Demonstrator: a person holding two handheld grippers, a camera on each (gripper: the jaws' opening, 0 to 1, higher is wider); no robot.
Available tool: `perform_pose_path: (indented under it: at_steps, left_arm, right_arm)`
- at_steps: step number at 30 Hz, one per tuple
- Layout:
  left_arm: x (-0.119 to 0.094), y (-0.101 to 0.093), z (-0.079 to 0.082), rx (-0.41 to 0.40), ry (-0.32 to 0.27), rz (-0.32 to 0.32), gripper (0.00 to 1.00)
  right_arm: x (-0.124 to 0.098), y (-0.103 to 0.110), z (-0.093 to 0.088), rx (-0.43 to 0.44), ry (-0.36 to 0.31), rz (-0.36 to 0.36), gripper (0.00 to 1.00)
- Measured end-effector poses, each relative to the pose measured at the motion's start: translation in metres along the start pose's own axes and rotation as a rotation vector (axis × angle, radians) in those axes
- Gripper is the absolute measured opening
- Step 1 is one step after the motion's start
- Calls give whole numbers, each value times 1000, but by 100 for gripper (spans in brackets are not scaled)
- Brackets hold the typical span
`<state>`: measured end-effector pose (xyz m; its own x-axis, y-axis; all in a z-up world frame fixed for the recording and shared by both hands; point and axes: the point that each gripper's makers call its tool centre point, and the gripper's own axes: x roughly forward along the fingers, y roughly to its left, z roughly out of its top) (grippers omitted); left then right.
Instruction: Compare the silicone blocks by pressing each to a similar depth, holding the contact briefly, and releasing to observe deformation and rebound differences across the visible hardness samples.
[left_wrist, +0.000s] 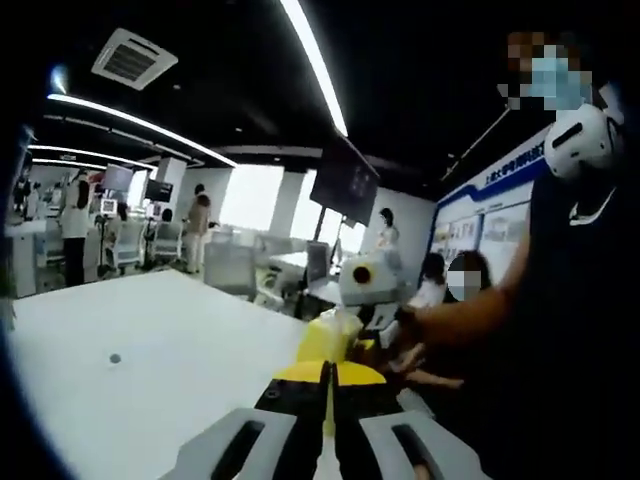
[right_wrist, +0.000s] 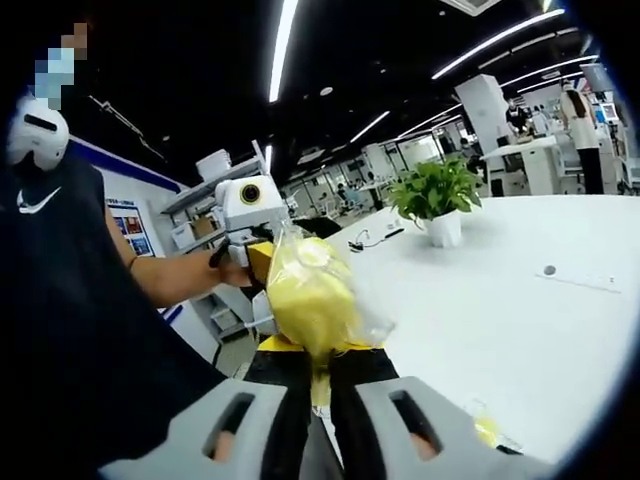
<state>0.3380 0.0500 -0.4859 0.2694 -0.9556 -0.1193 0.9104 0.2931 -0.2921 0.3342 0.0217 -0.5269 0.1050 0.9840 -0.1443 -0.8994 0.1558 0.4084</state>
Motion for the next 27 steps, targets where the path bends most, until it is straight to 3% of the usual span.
perform_pose_path:
  at_steps: [4, 8, 17, 27]
  left_arm:
    - [0, 3, -2, -13, 6, 15, 0]
    - [-1, 2, -2, -83, 0, 6, 0]
    - [0, 6, -3, -36, 6, 36, 0]
    - [1, 10, -8, -89, 28, 55, 0]
  right_arm:
    - [1, -2, -2, 2, 3, -9, 0]
    - [2, 0, -1, 2, -2, -2, 0]
    - [3, -3, -3, 10, 2, -14, 0]
    - [5, -6, -7, 19, 4, -21, 0]
